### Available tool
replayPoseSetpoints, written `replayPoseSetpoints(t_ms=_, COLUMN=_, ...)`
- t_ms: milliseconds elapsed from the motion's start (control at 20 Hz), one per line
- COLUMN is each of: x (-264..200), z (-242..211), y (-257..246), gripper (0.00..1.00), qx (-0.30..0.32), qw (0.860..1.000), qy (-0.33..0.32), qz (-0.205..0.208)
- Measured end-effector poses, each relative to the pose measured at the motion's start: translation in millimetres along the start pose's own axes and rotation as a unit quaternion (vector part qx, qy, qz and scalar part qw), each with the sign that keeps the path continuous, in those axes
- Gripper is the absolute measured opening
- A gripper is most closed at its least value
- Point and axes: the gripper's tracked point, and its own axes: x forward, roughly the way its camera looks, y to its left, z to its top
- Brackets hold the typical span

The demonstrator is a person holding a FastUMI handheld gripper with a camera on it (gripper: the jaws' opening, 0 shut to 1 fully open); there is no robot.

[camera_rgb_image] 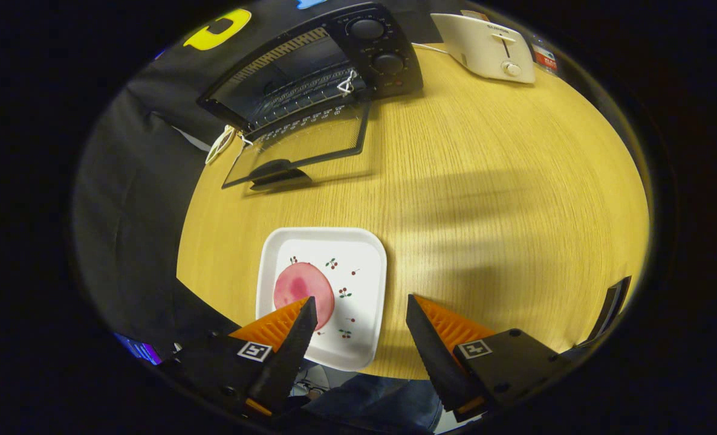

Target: Open the toaster oven, put the food inside, and close the toaster oven door.

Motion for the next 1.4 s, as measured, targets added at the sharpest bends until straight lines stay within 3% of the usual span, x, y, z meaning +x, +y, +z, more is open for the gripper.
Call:
replayPoseSetpoints(t_ms=250, x=2.6, z=-6.6, y=-4.1, gripper=0.86, qx=-0.003, qw=1.000, qy=0.023, qz=-0.005)
replayPoseSetpoints(t_ms=350, x=3.0, z=-9.3, y=-9.6, gripper=0.69, qx=-0.008, qw=0.999, qy=0.035, qz=-0.014)
replayPoseSetpoints(t_ms=400, x=3.5, z=-11.5, y=-10.8, gripper=0.52, qx=-0.008, qw=0.999, qy=0.040, qz=-0.016)
replayPoseSetpoints(t_ms=550, x=3.8, z=-15.4, y=-17.5, gripper=0.41, qx=-0.005, qw=0.998, qy=0.051, qz=-0.024)
replayPoseSetpoints(t_ms=650, x=7.3, z=-13.6, y=-14.9, gripper=0.07, qx=0.016, qw=0.999, qy=0.042, qz=-0.010)
replayPoseSetpoints(t_ms=1050, x=3.9, z=-24.1, y=2.0, gripper=0.02, qx=0.097, qw=0.991, qy=0.033, qz=0.086)
replayPoseSetpoints(t_ms=1400, x=-4.1, z=-27.7, y=30.2, gripper=0.02, qx=0.135, qw=0.982, qy=-0.006, qz=0.131)
